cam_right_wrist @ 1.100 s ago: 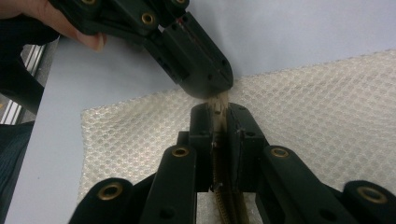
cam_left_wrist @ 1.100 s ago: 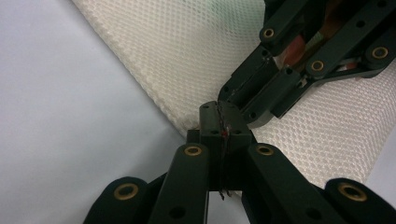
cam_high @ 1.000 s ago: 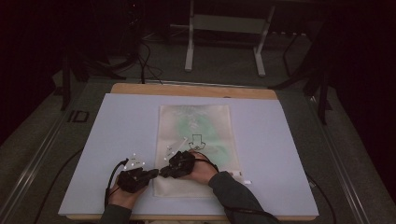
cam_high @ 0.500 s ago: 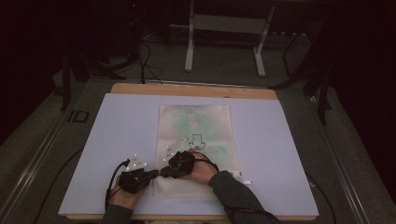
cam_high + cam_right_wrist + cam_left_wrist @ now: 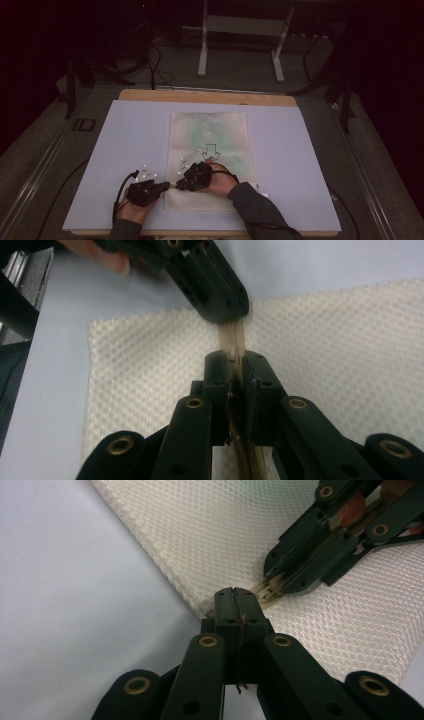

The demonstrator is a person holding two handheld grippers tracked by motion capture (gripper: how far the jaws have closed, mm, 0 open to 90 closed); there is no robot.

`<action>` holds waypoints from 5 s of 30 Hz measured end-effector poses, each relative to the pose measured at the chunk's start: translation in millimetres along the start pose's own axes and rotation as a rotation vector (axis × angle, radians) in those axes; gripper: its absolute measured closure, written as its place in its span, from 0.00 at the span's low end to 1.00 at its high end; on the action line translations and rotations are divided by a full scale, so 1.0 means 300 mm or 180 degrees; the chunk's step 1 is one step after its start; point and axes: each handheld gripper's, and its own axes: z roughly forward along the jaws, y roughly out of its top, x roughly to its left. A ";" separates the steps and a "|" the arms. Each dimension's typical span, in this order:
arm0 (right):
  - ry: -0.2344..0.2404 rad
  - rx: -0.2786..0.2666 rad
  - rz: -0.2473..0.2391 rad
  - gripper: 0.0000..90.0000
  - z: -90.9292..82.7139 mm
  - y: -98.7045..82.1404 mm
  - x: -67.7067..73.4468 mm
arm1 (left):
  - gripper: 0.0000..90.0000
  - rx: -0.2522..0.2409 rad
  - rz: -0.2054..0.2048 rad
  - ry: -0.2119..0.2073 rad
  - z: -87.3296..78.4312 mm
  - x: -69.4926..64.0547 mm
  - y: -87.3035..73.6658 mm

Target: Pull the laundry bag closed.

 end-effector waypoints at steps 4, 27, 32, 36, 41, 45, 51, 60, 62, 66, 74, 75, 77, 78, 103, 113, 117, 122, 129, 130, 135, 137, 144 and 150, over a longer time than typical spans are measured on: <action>-0.0007 0.0011 -0.0011 0.92 -0.011 -0.009 0.000 | 1.00 0.0003 0.0020 0.0015 0.001 -0.004 0.001; -0.0013 0.0043 -0.0001 0.92 -0.042 -0.035 0.007 | 1.00 0.0041 0.0073 0.0045 0.001 -0.008 0.007; -0.0008 0.0042 0.0032 0.92 -0.059 -0.053 0.005 | 1.00 0.0049 0.0079 0.0062 0.001 -0.010 0.008; -0.0018 0.0039 0.0023 0.92 -0.066 -0.060 0.007 | 1.00 0.0046 0.0093 0.0072 0.001 -0.012 0.008; -0.0018 0.0048 0.0025 0.92 -0.076 -0.069 0.007 | 1.00 0.0061 0.0131 0.0094 0.001 -0.014 0.010; -0.0016 0.0034 0.0056 0.92 -0.090 -0.085 0.004 | 1.00 0.0062 0.0134 0.0097 0.002 -0.015 0.011; -0.0001 0.0015 0.0082 0.92 -0.102 -0.099 0.003 | 1.00 0.0074 0.0150 0.0122 0.002 -0.018 0.013; -0.0001 0.0020 0.0090 0.92 -0.114 -0.111 0.001 | 1.00 0.0089 0.0184 0.0154 0.003 -0.022 0.015; -0.0012 0.0031 0.0089 0.92 -0.116 -0.113 0.003 | 1.00 0.0090 0.0185 0.0154 0.003 -0.022 0.015; -0.0014 0.0023 0.0086 0.92 -0.121 -0.120 0.002 | 1.00 0.0083 0.0161 0.0138 0.003 -0.020 0.014; -0.0022 0.0031 0.0114 0.92 -0.149 -0.147 0.000 | 1.00 0.0083 0.0151 0.0128 0.003 -0.019 0.014; -0.0034 0.0034 0.0112 0.92 -0.151 -0.151 0.000 | 1.00 0.0081 0.0149 0.0126 0.003 -0.019 0.014; -0.0026 0.0051 0.0135 0.92 -0.157 -0.159 0.001 | 1.00 0.0083 0.0147 0.0128 0.003 -0.019 0.014; -0.0033 0.0045 0.0126 0.92 -0.160 -0.164 -0.001 | 1.00 0.0082 0.0146 0.0125 0.003 -0.019 0.014; -0.0067 0.0032 0.0243 0.92 -0.243 -0.248 -0.001 | 1.00 0.0083 0.0121 0.0106 0.002 -0.016 0.013; -0.0099 0.0052 0.0300 0.92 -0.272 -0.283 -0.002 | 1.00 0.0075 0.0095 0.0090 0.002 -0.014 0.012; -0.0098 0.0050 0.0307 0.92 -0.281 -0.292 -0.002 | 1.00 0.0076 0.0096 0.0093 0.002 -0.014 0.012; -0.0109 0.0053 0.0316 0.92 -0.290 -0.309 -0.003 | 1.00 0.0073 0.0097 0.0089 0.002 -0.014 0.012; -0.0150 0.0040 0.0395 0.92 -0.325 -0.352 -0.005 | 1.00 0.0075 0.0084 0.0086 0.001 -0.013 0.012; -0.0154 0.0029 0.0407 0.92 -0.331 -0.360 -0.006 | 1.00 0.0075 0.0084 0.0086 0.001 -0.013 0.012; -0.0184 -0.0006 0.0478 0.92 -0.362 -0.397 -0.008 | 1.00 0.0078 0.0082 0.0085 0.001 -0.013 0.013; -0.0200 -0.0020 0.0509 0.92 -0.371 -0.410 -0.009 | 1.00 0.0077 0.0080 0.0082 0.002 -0.012 0.013; -0.0232 -0.0021 0.0548 0.92 -0.401 -0.440 -0.011 | 1.00 0.0077 0.0078 0.0078 0.001 -0.012 0.013; -0.0294 -0.0004 0.0635 0.92 -0.436 -0.484 -0.010 | 1.00 0.0080 0.0076 0.0078 0.001 -0.011 0.012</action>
